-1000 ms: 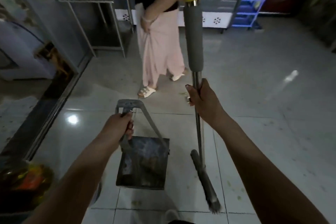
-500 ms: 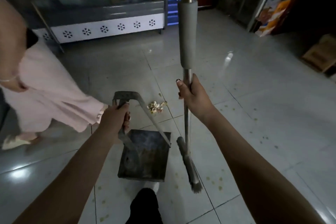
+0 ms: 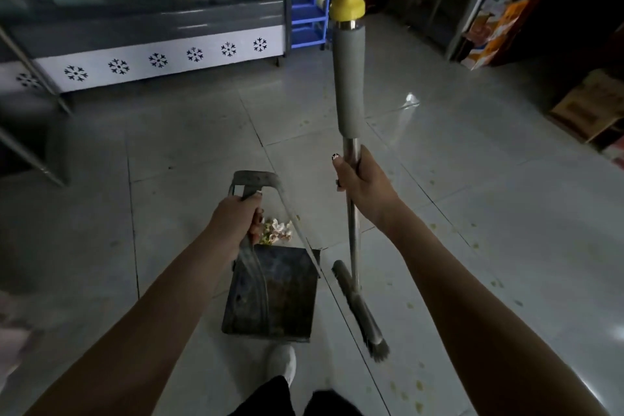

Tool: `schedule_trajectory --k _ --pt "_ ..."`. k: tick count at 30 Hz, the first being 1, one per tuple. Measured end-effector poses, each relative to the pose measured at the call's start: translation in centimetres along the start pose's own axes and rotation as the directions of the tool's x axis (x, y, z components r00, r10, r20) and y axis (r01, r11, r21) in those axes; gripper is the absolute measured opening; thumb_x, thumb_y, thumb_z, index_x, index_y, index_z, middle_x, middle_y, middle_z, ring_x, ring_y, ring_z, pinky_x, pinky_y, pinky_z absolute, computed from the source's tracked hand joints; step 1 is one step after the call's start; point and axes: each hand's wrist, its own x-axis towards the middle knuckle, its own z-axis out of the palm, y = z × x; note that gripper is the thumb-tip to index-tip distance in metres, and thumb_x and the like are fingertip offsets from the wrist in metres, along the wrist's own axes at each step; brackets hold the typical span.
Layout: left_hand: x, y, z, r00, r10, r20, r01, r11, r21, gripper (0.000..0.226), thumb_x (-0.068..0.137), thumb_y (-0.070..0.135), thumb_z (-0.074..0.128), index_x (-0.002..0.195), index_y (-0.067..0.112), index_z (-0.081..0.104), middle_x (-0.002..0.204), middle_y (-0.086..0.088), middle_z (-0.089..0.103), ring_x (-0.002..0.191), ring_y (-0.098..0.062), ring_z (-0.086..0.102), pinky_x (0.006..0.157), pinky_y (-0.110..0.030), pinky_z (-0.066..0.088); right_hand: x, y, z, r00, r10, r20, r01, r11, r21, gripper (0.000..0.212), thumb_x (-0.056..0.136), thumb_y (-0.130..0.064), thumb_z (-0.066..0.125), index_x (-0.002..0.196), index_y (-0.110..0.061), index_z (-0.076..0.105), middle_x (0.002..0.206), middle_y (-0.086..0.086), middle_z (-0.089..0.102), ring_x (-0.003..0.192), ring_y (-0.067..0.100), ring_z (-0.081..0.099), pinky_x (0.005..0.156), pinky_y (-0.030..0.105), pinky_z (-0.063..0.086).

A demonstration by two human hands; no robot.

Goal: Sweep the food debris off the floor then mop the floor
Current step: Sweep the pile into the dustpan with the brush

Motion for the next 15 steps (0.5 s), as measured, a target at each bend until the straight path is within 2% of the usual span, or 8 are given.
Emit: schedule_trajectory --k 3,6,9,12,15 --pt "3.3 2.5 1.2 1.000 -0.013 0.012 0.013 1.000 0.014 0.037 0.095 0.021 0.049 0.060 0.008 0.045 0.045 -0.002 0.041 0.024 -0.007 0.033 0.031 -0.013 0.030 4.6 1.1 -0.5 1.000 -0.004 0.008 0.004 1.000 -0.026 0.022 0.096 -0.040 0.044 0.092 -0.018 0.044 0.072 -0.005 0.051 0.066 0.004 0.056 0.056 0.005 0.046" --pt "6.3 4.8 2.4 1.000 -0.021 0.018 0.021 0.999 0.051 0.037 0.095 0.021 0.049 0.060 0.009 0.045 0.039 0.001 0.042 0.024 -0.008 0.033 0.031 -0.014 0.030 9.0 2.1 -1.6 1.000 -0.025 0.011 0.025 0.999 -0.019 0.020 0.094 -0.042 0.045 0.081 -0.028 0.039 0.071 -0.006 0.052 0.064 0.000 0.059 0.056 0.004 0.045" --pt "9.3 7.0 3.3 0.998 -0.053 0.029 0.052 0.998 0.025 0.037 0.095 0.020 0.050 0.060 0.008 0.045 0.036 0.001 0.043 0.026 -0.009 0.035 0.031 -0.015 0.030 13.8 3.2 -2.8 0.998 -0.055 0.018 0.055 0.998 -0.014 0.022 0.095 -0.039 0.047 0.078 -0.030 0.037 0.068 -0.009 0.051 0.063 -0.001 0.059 0.056 0.007 0.045" --pt "12.5 8.7 4.3 0.997 -0.073 -0.010 0.073 0.997 0.027 0.036 0.094 0.020 0.052 0.061 0.007 0.046 0.039 -0.003 0.044 0.027 -0.011 0.037 0.031 -0.016 0.031 19.1 4.6 -3.8 0.993 -0.080 0.089 0.082 0.996 -0.021 0.022 0.094 -0.040 0.047 0.077 -0.031 0.036 0.067 -0.009 0.053 0.072 0.015 0.063 0.064 0.018 0.048" --pt "15.5 9.7 5.6 0.995 -0.074 -0.070 0.079 0.995 0.058 0.033 0.095 0.020 0.052 0.065 0.007 0.048 0.050 -0.006 0.045 0.030 -0.013 0.039 0.034 -0.016 0.034 24.1 6.5 -4.2 0.980 -0.101 0.173 0.100 0.995 0.014 0.021 0.095 -0.040 0.047 0.078 -0.030 0.037 0.068 -0.009 0.053 0.067 0.010 0.060 0.066 0.026 0.049"
